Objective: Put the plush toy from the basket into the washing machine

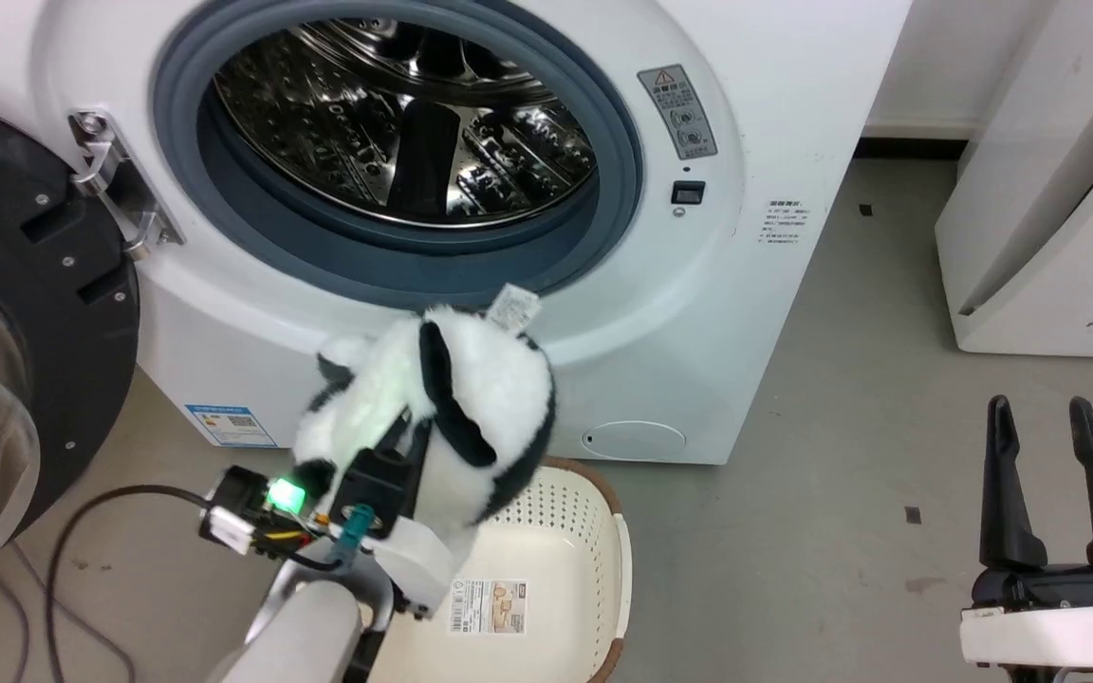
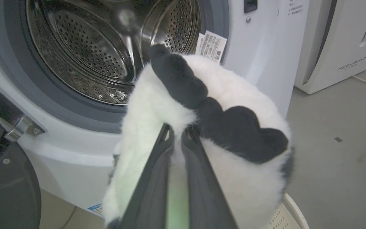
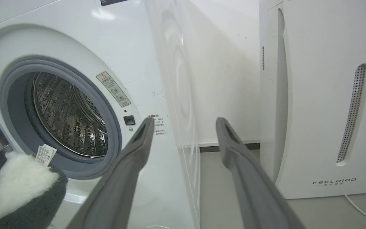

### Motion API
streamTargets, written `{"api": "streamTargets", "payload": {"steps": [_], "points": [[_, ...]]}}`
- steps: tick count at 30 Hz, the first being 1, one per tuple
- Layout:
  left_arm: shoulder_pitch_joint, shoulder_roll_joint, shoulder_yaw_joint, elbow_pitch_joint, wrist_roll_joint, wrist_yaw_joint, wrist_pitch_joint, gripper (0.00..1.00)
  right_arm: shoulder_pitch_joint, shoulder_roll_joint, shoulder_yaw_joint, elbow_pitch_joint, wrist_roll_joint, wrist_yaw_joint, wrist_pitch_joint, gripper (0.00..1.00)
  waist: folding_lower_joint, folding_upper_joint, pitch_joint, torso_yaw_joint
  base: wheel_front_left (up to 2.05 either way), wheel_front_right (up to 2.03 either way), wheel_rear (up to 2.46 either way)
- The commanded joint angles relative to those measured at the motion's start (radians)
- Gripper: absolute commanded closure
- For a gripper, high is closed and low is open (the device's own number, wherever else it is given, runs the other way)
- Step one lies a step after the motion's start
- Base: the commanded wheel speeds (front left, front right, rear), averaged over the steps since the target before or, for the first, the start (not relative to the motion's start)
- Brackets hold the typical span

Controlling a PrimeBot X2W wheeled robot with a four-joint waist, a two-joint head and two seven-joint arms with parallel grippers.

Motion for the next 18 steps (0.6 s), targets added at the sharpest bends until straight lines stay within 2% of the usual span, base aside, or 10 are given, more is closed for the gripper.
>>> {"api": "streamTargets", "payload": {"steps": [1,8,18], "points": [[0.005,0.006,0.022,-0.031,-0.008,0.01,-0.006,1.0,0.01,-0.001,0.003,0.003,0.001,-0.001,-0.005,0.0,0.0002,0.0,-0.005,-0.001,0.0,0.0,0.0],[-0.05,0.022,0.105,-0.065,-0.016,0.02,-0.006,1.0,0.001,-0.001,0.011,-0.003,0.001,-0.001,-0.005,0.0,0.0002,0.0,0.009,-0.027,0.0,0.0,0.0],[-0.206,0.05,0.203,-0.008,-0.013,0.0,-0.006,1.0,-0.059,-0.001,0.016,-0.013,0.001,-0.001,-0.005,0.0,0.0002,0.0,0.126,-0.11,0.0,0.0,0.0]]}}
